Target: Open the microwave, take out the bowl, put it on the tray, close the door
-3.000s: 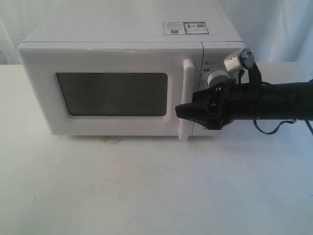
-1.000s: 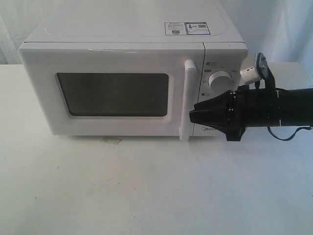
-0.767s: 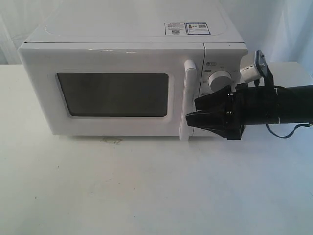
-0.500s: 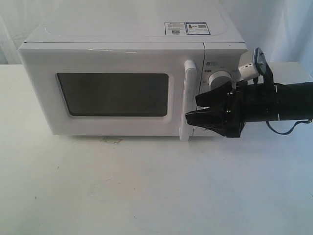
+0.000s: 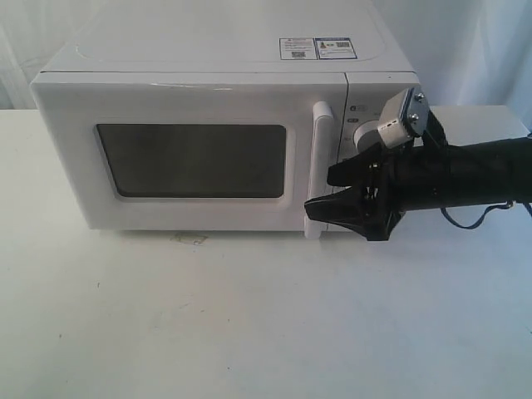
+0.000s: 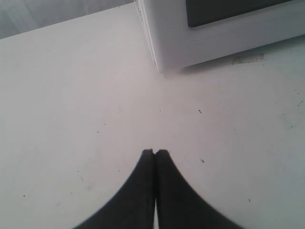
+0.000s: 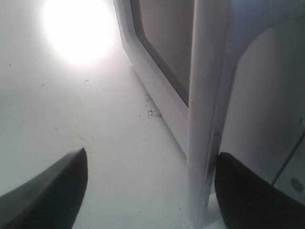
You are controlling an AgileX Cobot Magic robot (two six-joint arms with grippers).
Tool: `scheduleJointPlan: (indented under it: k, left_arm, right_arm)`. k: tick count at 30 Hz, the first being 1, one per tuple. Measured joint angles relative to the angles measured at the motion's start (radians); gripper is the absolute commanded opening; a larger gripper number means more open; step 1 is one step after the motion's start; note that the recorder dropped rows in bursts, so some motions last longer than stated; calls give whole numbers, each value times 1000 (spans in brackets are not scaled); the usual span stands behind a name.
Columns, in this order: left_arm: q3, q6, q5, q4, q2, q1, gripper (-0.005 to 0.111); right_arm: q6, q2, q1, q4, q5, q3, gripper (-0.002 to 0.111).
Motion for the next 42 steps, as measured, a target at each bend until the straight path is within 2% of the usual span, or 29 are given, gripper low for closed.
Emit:
scheduleJointPlan:
  k: [19, 28, 42]
  left_arm:
    - [0, 0, 0, 0, 0, 0, 0]
    - [0, 0, 0, 0, 0, 0, 0]
    - [0, 0, 0, 0, 0, 0, 0]
  right_arm:
    - [2, 7, 11, 98, -9, 12, 65]
    - [0, 87, -1, 124, 112, -7, 65]
    - [0, 120, -8, 122, 154, -33, 64]
